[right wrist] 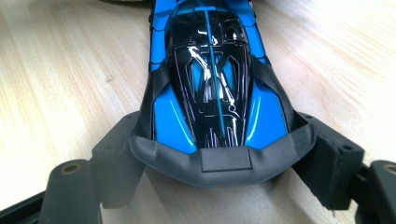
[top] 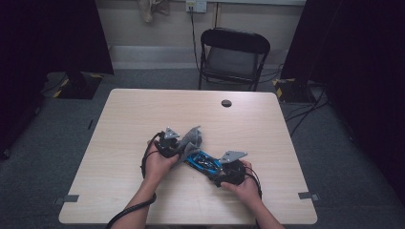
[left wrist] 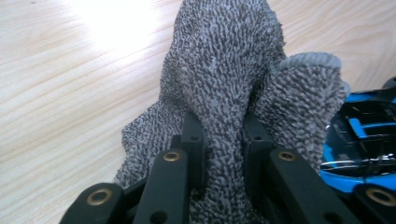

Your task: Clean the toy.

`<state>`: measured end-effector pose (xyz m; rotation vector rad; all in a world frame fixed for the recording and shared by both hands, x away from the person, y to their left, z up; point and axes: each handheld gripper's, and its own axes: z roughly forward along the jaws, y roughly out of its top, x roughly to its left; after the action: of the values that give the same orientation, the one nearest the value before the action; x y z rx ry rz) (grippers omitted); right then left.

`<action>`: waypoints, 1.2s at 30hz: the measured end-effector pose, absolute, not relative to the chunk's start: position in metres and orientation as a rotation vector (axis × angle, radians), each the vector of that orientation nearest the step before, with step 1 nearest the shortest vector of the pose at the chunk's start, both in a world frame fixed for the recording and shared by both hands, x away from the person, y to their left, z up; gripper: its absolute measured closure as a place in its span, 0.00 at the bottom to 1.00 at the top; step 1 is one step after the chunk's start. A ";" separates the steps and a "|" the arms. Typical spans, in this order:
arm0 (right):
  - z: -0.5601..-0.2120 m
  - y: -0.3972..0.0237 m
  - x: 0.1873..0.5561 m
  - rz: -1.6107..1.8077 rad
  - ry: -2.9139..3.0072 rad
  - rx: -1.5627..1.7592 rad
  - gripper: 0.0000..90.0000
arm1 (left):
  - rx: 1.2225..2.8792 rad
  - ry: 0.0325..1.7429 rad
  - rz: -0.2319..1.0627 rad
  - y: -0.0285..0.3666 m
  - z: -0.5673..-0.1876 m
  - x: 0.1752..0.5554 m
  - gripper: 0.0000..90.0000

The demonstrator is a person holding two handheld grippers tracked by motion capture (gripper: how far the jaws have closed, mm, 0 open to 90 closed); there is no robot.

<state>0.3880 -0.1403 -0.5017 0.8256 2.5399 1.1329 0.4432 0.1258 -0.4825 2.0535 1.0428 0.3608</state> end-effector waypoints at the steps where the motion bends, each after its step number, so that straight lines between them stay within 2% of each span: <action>1: -0.502 -0.140 0.388 1.133 2.540 0.826 0.27 | 2.062 1.044 0.372 0.127 -0.483 0.444 0.84; 13: -0.502 -0.140 0.388 1.133 2.539 0.826 0.27 | 2.090 1.081 0.432 0.150 -0.482 0.446 0.84; 17: -0.502 -0.140 0.388 1.134 2.539 0.825 0.27 | 2.054 1.114 0.419 0.158 -0.478 0.443 0.84; 22: -0.502 -0.140 0.388 1.134 2.539 0.825 0.27 | 2.042 1.076 0.401 0.160 -0.465 0.437 0.85; 31: -0.502 -0.140 0.388 1.134 2.539 0.826 0.27 | 2.040 0.975 0.348 0.142 -0.443 0.428 0.84; 36: -0.502 -0.140 0.388 1.134 2.538 0.826 0.27 | 2.037 0.892 0.323 0.117 -0.434 0.416 0.84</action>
<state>0.3881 -0.1402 -0.5018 0.8256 2.5384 1.1340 0.4163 0.1175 -0.4345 2.0370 0.8922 0.3227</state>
